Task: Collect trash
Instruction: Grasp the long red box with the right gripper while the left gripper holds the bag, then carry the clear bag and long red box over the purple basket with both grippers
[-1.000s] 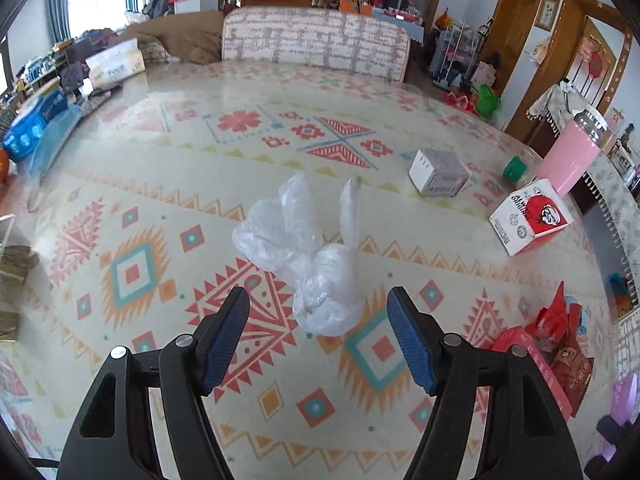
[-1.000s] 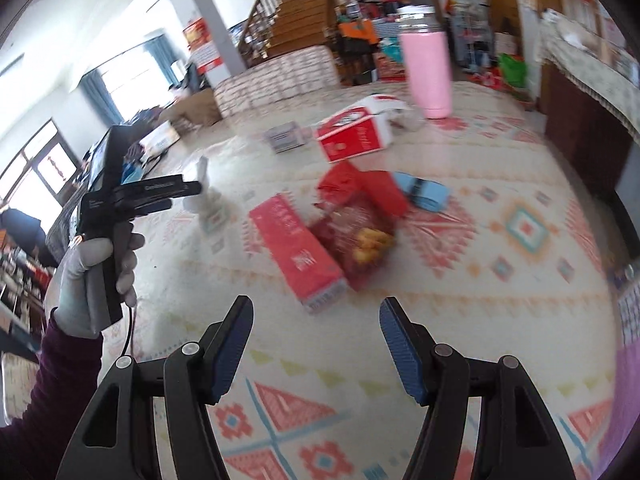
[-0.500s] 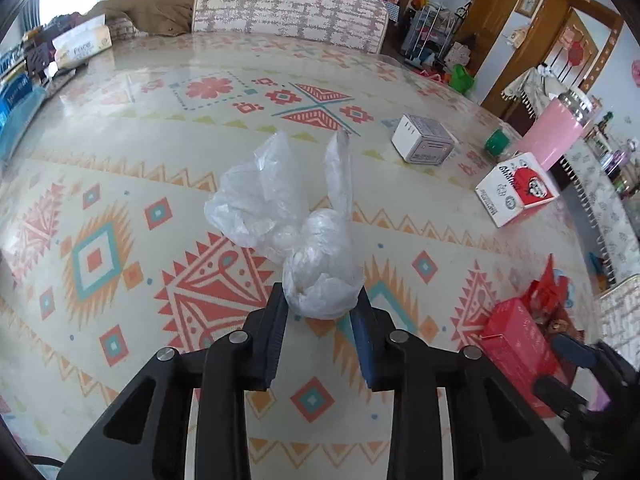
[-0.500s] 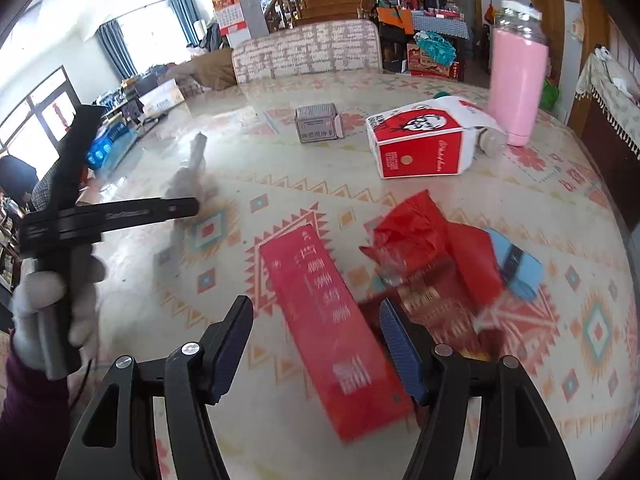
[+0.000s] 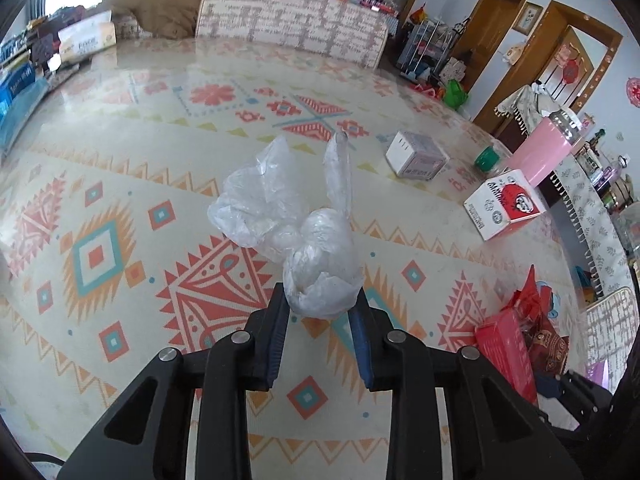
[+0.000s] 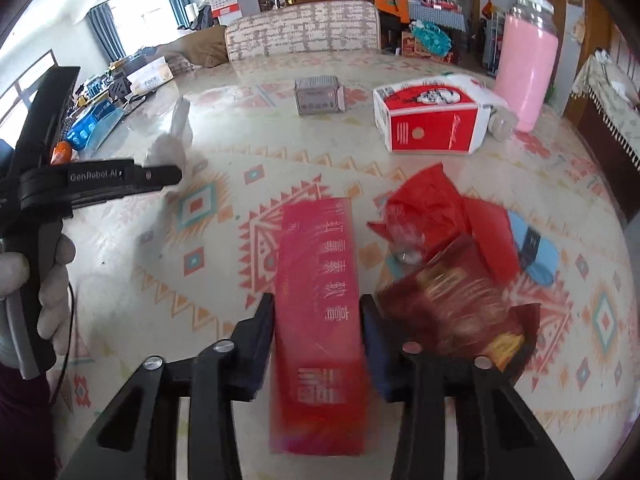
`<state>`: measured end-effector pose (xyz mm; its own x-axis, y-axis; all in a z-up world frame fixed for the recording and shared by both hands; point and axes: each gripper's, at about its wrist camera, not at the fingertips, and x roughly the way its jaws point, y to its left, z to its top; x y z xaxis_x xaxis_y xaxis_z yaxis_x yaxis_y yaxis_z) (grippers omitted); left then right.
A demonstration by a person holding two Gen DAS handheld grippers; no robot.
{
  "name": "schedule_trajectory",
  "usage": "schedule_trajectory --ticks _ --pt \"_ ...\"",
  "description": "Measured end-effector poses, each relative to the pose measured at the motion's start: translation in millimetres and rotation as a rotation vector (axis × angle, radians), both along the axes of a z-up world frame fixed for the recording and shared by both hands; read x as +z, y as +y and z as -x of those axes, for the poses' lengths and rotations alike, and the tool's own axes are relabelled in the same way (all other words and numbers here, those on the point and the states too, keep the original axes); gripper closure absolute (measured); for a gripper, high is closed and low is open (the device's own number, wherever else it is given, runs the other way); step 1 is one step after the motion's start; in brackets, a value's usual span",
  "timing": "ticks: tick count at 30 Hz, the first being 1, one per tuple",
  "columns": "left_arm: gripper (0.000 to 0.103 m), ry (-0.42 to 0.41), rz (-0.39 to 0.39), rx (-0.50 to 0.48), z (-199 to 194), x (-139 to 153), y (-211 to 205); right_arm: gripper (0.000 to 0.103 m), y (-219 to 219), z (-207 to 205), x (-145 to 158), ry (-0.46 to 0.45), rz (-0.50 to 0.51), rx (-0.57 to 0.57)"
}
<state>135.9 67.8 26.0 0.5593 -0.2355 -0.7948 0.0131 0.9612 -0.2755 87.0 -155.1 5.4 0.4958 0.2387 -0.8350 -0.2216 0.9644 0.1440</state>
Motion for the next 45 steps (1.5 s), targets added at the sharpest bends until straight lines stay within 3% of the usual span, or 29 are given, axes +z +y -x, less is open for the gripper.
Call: schedule_trajectory --ticks 11,20,33,38,45 --pt "0.075 -0.100 -0.035 -0.050 14.4 14.3 -17.0 0.060 -15.8 54.9 22.3 -0.027 -0.091 -0.032" --pt "0.075 -0.156 -0.075 -0.147 38.1 30.2 -58.7 0.060 -77.1 122.6 29.3 -0.015 -0.172 -0.171" --pt "0.075 -0.209 -0.051 -0.351 117.3 68.8 -153.2 0.060 -163.1 193.1 40.4 -0.086 -0.242 -0.327" --pt "0.075 -0.235 -0.063 -0.458 147.0 81.8 -202.0 0.060 -193.7 220.6 49.2 -0.145 -0.240 -0.379" --pt "0.075 -0.207 -0.005 -0.632 172.5 87.1 -288.0 0.060 -257.2 259.8 61.6 -0.209 -0.239 -0.501"
